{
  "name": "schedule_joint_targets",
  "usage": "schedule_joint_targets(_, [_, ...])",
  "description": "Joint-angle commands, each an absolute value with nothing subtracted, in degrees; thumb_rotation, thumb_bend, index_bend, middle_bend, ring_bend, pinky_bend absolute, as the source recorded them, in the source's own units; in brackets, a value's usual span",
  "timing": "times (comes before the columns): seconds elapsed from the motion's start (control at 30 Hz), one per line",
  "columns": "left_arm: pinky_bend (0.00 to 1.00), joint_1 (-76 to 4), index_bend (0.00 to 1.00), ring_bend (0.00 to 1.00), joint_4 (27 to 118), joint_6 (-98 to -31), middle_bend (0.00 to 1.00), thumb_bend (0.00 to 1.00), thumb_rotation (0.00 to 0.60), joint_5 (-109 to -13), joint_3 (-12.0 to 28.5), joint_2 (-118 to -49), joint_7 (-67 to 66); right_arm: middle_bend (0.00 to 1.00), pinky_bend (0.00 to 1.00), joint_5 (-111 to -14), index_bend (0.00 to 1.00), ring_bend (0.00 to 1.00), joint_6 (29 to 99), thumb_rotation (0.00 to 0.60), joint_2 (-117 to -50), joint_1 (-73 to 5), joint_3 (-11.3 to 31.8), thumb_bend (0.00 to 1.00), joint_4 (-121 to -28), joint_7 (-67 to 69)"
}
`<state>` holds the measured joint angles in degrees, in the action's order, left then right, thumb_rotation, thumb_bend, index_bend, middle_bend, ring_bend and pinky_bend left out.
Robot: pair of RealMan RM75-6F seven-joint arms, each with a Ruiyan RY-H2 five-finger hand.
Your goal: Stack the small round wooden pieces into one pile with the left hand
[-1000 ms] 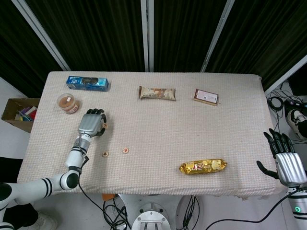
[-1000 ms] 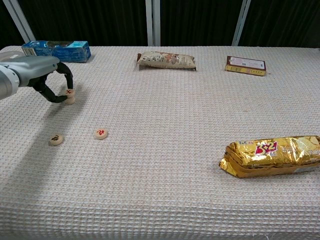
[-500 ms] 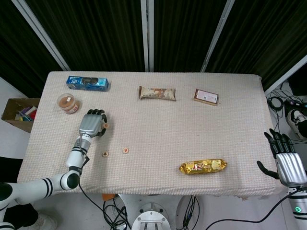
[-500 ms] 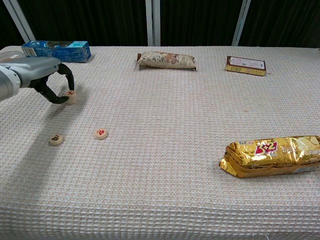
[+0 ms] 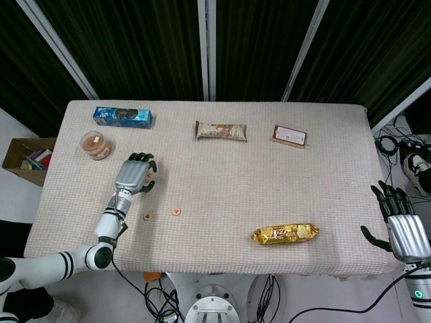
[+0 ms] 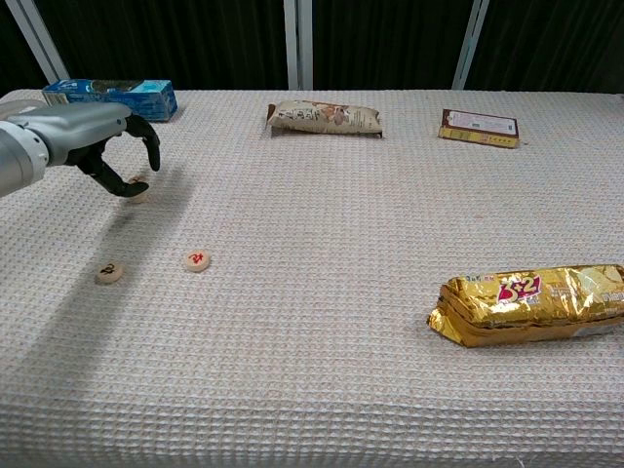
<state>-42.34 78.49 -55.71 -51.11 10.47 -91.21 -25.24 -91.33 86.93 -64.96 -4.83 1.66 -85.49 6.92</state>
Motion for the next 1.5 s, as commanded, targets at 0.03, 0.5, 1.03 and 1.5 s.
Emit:
schedule_joint_targets(0.03, [0.15,-42.74,0.41,0.12,78.56,-55.68,0.16,0.34,0.600,-51.30,10.31,-91.54,-25.85,0.00,0.00,-91.33,0.00,0.00,86.97,0.600,-64.93,-4.79,1.65,0.22,-85.50,6.94])
schedule_joint_targets(0.5, [0.15,-43.39,0.41,0.12,77.13,-55.07,0.16,0.34,0.600,-49.46,9.37,-92.86,-28.86,0.00,0.00,-91.20,0.00,0.00,87.06,0.600,-64.97,-4.58,1.60,0.22,-85.13,7.38])
schedule_joint_targets(1.03, [0.15,-42.78,0.42,0.12,77.44,-55.30,0.16,0.34,0.600,-49.11,8.98,-92.17,-29.07,0.00,0.00,-91.34,0.00,0.00,87.18,0.600,-64.92,-4.57,1.61,0.22,-85.54,6.91])
schedule_joint_targets(1.5, [0.15,-42.39,0.42,0.12,77.59,-55.31,0.16,0.34,0.600,-48.61,8.90,-91.74,-29.08,0.00,0.00,-91.39,0.00,0.00,87.23,0.600,-64.91,-4.49,1.56,0.22,-85.76,6.67])
